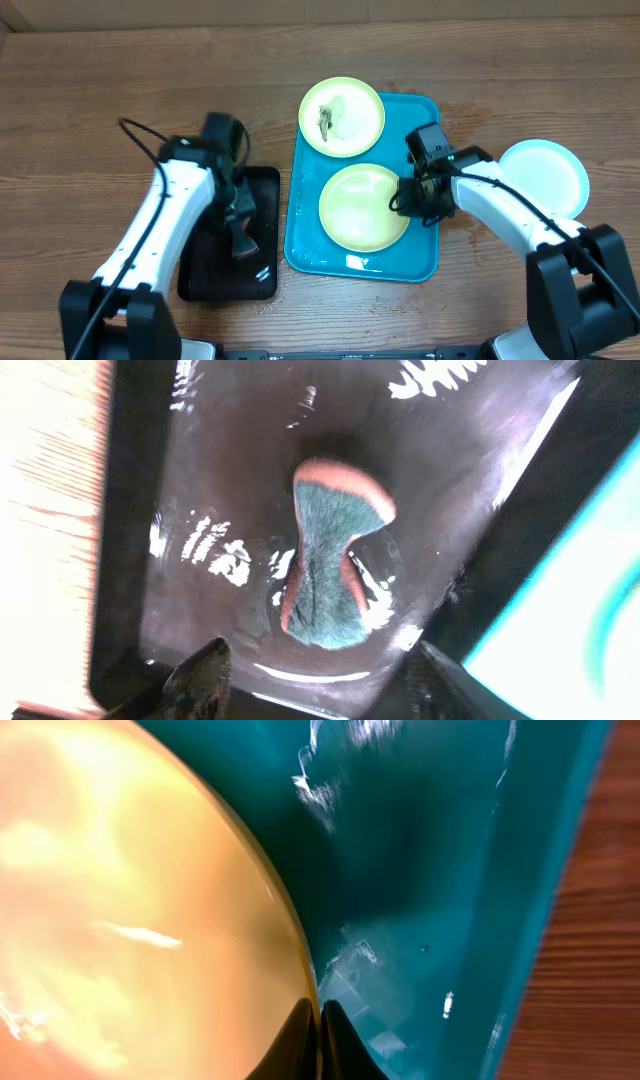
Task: Clean dirty plates on tray and stack at the side
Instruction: 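Return the sponge to the black tray with the left gripper, then lift the yellow plate with the right gripper and tilt it over the black tray, then carry the yellow plate right and stack it on the white plate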
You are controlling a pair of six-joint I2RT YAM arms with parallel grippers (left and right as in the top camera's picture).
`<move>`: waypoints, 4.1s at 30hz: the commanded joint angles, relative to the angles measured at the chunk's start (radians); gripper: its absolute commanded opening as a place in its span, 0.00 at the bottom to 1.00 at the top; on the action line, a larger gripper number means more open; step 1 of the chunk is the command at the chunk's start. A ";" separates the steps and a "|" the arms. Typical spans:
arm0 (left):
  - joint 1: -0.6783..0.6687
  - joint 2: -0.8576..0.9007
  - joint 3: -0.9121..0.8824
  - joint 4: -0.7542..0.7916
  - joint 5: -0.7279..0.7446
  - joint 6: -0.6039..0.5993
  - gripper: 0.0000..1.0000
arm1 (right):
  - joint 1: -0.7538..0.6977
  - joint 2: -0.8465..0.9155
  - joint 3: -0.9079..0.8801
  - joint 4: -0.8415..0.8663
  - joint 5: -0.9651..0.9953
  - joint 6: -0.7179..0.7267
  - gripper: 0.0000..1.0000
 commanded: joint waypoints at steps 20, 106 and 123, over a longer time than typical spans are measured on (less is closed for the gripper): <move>0.207 -0.161 0.717 -0.328 0.176 0.093 0.81 | 0.721 -0.093 0.283 0.241 0.860 -0.116 0.04; 0.206 -0.178 0.728 -0.328 0.176 0.092 1.00 | 1.032 -0.007 0.283 0.318 1.453 -0.209 0.04; 0.206 -0.178 0.728 -0.328 0.176 0.092 1.00 | 0.023 -0.122 0.284 0.130 -0.068 0.314 0.04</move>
